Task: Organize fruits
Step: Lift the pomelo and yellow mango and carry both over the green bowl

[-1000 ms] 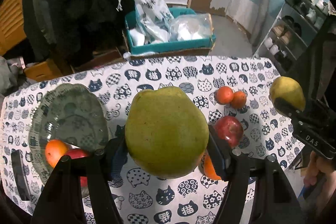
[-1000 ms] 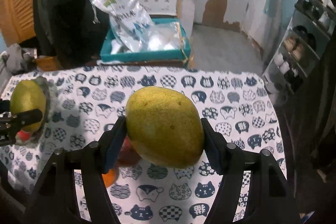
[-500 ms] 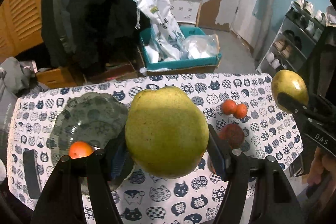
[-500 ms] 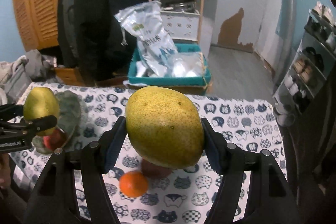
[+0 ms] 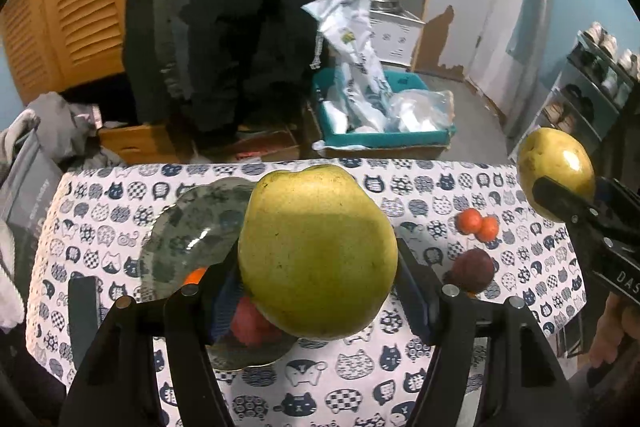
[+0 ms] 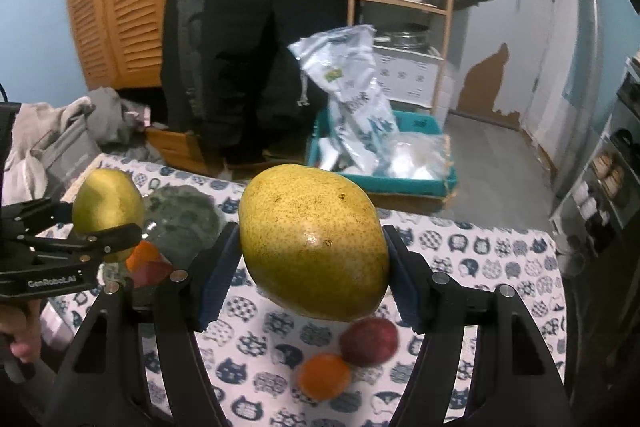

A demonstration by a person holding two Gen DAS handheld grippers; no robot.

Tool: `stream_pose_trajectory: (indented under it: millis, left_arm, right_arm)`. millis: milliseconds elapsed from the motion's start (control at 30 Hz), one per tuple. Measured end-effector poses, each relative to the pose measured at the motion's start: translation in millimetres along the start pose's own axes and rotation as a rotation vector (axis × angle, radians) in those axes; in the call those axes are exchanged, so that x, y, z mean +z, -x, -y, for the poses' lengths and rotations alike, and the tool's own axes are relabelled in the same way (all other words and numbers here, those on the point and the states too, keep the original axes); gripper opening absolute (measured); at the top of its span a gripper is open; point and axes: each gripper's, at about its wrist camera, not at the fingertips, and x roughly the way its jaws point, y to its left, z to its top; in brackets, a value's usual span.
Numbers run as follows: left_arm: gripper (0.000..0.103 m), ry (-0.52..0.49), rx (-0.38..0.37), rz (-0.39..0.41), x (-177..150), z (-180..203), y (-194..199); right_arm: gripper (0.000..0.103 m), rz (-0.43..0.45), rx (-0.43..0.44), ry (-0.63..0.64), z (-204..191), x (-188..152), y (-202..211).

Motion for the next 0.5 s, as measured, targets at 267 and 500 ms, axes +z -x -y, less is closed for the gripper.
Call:
stream_pose_trajectory:
  millis: [267,500]
  left_arm:
    - [0.070,0.068,0.031,-0.001,-2,-40,1]
    - [0.070,0.105,0.068,-0.010,-5,-74,-3]
  right_arm:
    - [0.069,-0.006,0.057,0.027,-38,16,-17]
    - [0.069,-0.017,0.101,0.060,-71,26,-38]
